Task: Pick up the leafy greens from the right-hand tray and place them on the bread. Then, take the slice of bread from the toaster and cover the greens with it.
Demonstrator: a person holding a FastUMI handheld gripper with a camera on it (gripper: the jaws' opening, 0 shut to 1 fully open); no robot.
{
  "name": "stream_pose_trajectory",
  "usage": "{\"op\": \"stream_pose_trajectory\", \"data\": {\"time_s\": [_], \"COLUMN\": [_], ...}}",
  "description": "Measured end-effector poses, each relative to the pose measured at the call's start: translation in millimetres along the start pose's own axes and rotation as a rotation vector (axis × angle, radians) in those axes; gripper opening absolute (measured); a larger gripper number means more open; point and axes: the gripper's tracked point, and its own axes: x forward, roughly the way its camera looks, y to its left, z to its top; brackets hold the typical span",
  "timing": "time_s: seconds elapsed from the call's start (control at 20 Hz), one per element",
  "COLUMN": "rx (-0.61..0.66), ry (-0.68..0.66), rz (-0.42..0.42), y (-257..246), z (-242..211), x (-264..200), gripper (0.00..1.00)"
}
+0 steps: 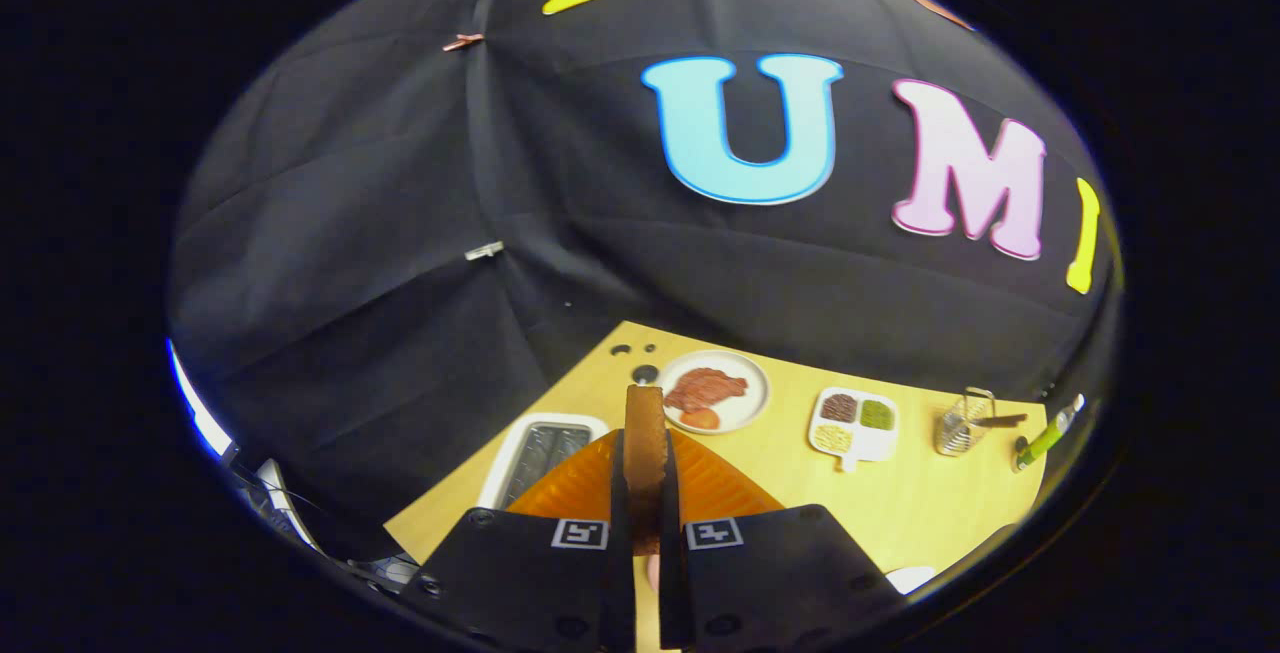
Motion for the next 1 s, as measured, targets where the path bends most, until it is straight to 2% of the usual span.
{"op": "stream_pose_trajectory", "data": {"time_s": [0.15, 0.3, 0.6, 0.85, 1.0], "rx": [0.014, 0.101, 0.227, 0.426, 0.489], "ry": [0.054, 0.102, 0.14, 0.14, 0.158], "rz": [-0.089, -0.131, -0.148, -0.139, -0.18], "y": [-45, -66, -64, -58, -77], "z": [-45, -88, -145, -166, -190], "x": [-5, 3, 36, 63, 74], "gripper": [0.14, 0.13, 0.14, 0.14, 0.14]}}
